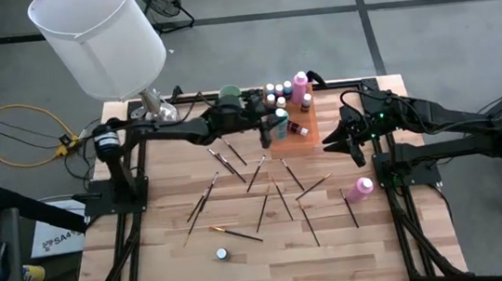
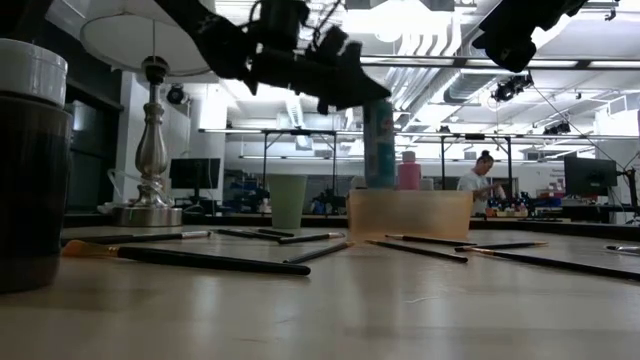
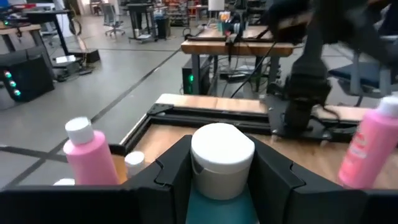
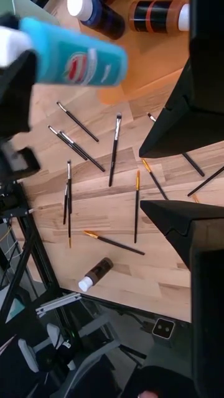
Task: Pick & Place Paint Supplies
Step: Put the large light blue paint bottle into the orange bin
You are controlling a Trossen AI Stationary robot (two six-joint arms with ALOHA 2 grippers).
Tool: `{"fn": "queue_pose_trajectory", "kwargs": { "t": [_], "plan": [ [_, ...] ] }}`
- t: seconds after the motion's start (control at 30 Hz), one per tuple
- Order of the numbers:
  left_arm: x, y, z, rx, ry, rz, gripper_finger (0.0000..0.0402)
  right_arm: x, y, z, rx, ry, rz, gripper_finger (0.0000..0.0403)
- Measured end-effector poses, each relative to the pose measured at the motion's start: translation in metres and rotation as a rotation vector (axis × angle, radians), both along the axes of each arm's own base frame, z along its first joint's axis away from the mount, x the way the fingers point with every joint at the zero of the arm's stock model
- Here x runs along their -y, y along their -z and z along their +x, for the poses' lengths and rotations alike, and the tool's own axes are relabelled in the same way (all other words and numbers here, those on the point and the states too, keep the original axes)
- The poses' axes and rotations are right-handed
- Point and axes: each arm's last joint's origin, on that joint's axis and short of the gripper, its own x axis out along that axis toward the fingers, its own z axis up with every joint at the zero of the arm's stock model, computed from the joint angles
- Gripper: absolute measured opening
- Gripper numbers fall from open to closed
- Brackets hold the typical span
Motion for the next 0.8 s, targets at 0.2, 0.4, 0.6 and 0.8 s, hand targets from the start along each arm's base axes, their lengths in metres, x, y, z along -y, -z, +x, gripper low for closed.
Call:
{"fn": "queue_pose_trajectory", "kwargs": {
  "t": [0.2,0.4,0.6,0.8],
  "plan": [
    [-0.005,0.026,0.008,-0.065,-0.069,-0.014,0.0125,0.0,0.0,0.0,0.001,0.0,0.0,0.0113],
    [-0.017,0.038,0.01,-0.077,-0.102,-0.019,0.0126,0.0,0.0,0.0,0.0,0.0,0.0,0.0113],
    [-0.031,0.049,0.011,-0.048,-0.133,-0.034,0.0126,0.0,0.0,0.0,0.001,0.0,0.0,0.0113],
    [-0.036,0.057,0.011,-0.069,-0.142,-0.046,0.0126,0.0,0.0,0.0,0.001,0.0,0.0,0.0113]
  ]
}}
